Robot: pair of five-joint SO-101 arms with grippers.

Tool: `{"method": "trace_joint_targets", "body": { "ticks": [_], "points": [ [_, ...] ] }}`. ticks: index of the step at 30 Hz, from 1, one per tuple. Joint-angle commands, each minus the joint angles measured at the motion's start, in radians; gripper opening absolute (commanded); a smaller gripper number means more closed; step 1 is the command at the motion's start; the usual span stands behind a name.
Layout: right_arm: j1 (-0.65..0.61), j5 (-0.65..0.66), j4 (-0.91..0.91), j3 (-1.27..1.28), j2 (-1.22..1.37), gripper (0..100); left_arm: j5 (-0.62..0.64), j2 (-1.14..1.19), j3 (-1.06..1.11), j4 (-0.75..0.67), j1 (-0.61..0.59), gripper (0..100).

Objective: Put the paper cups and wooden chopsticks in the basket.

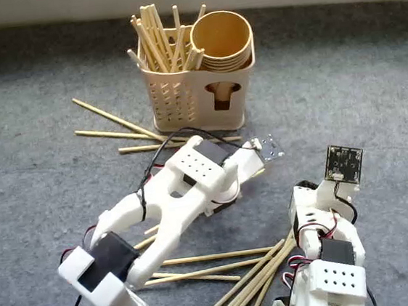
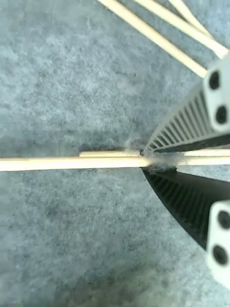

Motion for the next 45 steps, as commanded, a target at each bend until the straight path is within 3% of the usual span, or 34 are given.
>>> {"method": "trace_joint_targets", "body": {
  "ticks": [1, 11, 24, 31, 45],
  "points": [
    [0.004, -0.012, -0.027, -0.016, -0.013, 0.6, 0.0, -0.11, -0.027, 0.028, -0.038, 1],
    [0.004, -0.012, -0.027, -0.016, -0.013, 0.6, 0.046, -0.255, -0.024, 0.048, -0.15, 1],
    [0.004, -0.012, -0.027, -0.016, -0.013, 0.6, 0.155, -0.615, -0.035, 0.043, -0.15, 1],
    [0.004, -0.012, -0.027, -0.016, -0.013, 0.6, 0.215, -0.717, -0.039, -0.092, -0.163, 1],
    [0.004, -0.012, -0.027, -0.016, -0.013, 0.6, 0.298, -0.754, -0.038, -0.503, -0.226, 1]
  ]
}}
